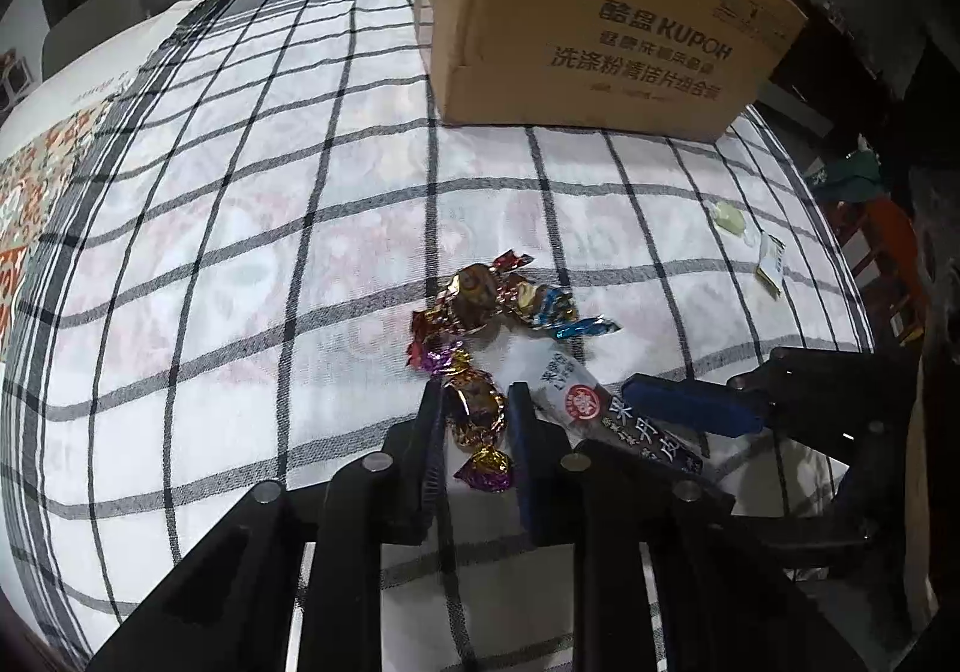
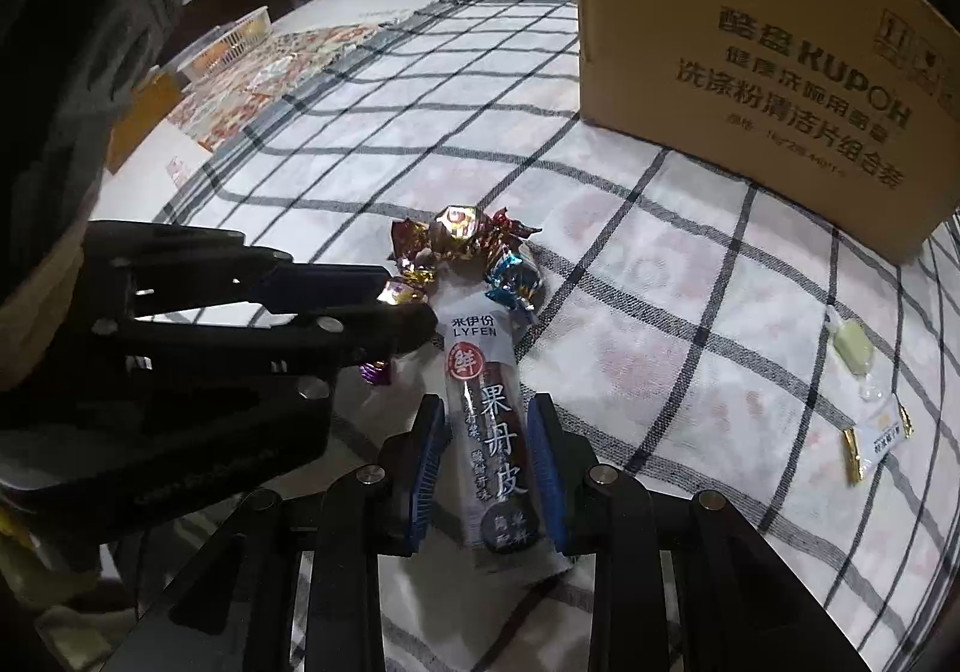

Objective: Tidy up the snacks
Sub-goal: 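Grasp the long stick packet with the right tool while the left tool grasps a gold wrapped candy, then carry the stick packet and gold candy over the box with both tools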

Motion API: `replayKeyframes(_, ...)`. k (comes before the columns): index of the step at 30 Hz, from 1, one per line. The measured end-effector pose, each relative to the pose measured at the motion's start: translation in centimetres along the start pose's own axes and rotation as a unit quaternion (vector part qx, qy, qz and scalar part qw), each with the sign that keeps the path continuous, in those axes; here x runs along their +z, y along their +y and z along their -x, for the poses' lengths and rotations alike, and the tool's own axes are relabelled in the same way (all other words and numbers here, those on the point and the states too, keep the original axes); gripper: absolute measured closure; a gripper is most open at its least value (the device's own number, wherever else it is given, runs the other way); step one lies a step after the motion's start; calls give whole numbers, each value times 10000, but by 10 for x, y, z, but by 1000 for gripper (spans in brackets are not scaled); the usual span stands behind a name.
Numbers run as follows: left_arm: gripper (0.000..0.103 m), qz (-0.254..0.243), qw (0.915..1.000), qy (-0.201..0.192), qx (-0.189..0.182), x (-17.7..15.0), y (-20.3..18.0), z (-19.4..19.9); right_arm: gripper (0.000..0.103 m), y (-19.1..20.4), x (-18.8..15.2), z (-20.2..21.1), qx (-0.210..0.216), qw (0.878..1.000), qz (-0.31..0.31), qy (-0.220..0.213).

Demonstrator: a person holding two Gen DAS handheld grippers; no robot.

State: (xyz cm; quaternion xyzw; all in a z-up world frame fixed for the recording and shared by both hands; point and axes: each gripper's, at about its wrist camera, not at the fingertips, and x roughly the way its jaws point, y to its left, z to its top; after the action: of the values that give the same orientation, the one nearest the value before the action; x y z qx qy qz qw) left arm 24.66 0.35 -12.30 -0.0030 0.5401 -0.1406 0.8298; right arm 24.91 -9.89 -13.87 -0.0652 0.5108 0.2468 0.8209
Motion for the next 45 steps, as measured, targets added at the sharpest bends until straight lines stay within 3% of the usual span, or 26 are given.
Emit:
replayKeyframes(5, 83, -62, 10000, -44, 35, -3, -1, 1, 80, -1, -4, 4, -36, 9999, -117, -92)
replayKeyframes(26, 84, -218, 9980, -590, 29, -25, -21, 57, 80, -4, -18, 59, -67, 9946, -703, -765)
replayKeyframes(45, 84, -623, 9873, -1459, 17, 20, -53, 130, 81, -20, 9, 141, -267, 9783, -985, -1805)
